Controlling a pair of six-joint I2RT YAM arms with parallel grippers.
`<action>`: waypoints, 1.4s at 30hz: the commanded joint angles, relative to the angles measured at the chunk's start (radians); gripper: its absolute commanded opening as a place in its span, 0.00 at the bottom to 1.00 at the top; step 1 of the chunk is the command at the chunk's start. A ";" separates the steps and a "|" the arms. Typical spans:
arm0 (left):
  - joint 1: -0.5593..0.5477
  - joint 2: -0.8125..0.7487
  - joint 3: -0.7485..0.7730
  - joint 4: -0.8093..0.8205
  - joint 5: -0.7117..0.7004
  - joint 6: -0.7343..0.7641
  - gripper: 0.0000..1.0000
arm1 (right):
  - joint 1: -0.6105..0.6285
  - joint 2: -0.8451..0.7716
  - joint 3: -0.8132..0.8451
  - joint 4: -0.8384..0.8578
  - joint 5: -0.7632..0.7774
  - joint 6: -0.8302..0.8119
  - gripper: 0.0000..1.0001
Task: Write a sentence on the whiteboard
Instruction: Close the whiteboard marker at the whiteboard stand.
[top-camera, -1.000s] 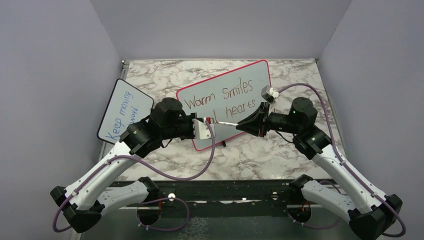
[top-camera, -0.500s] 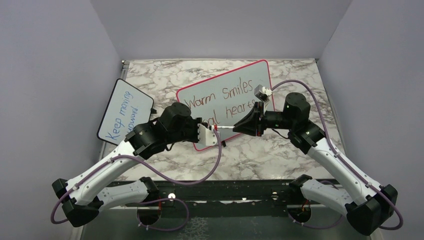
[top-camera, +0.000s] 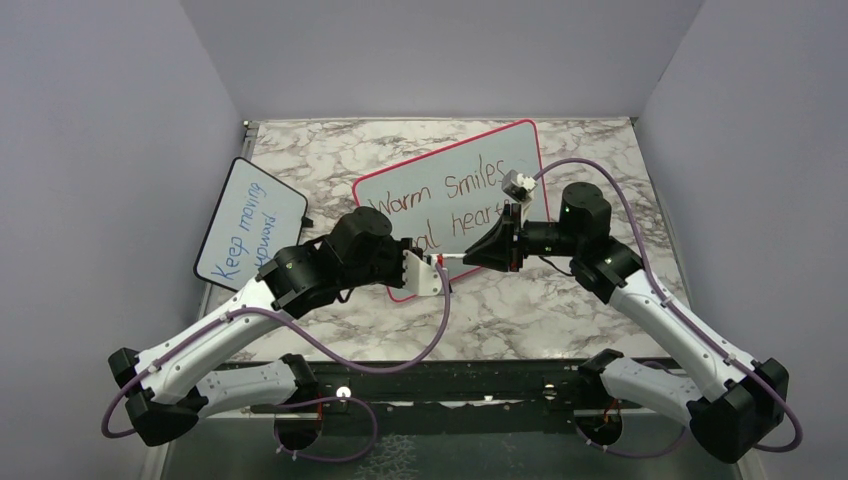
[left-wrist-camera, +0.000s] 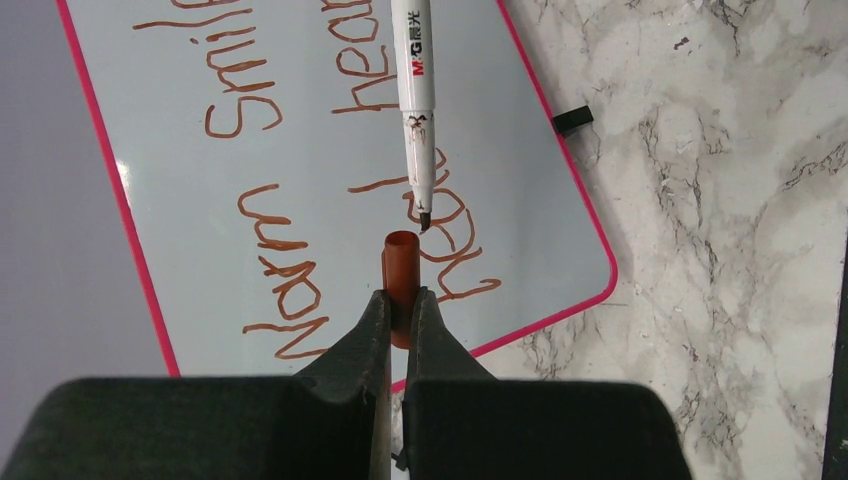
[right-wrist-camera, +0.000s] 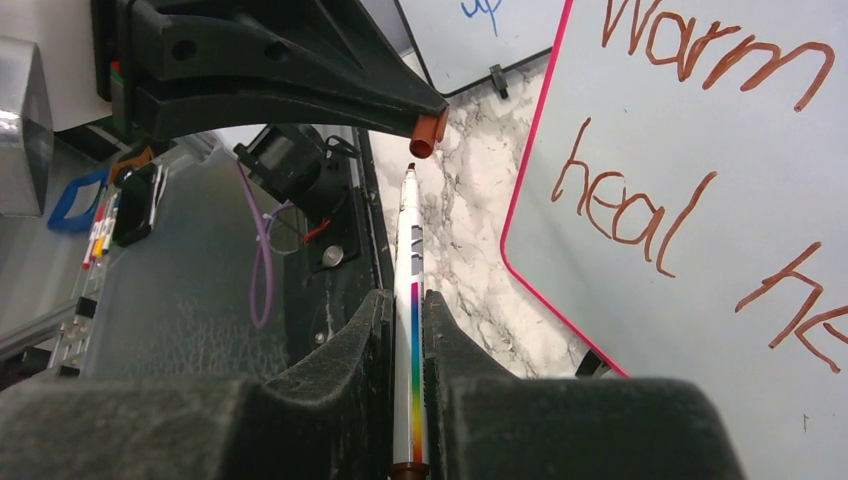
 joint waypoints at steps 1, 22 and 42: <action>-0.018 0.006 0.037 -0.011 -0.024 0.013 0.00 | -0.004 0.006 0.037 -0.009 -0.013 -0.016 0.00; -0.032 0.015 0.040 -0.043 -0.079 0.018 0.00 | -0.004 0.004 0.044 -0.026 0.022 -0.027 0.01; -0.042 0.025 0.065 -0.048 -0.026 0.020 0.00 | -0.004 0.024 0.044 -0.012 0.007 -0.015 0.00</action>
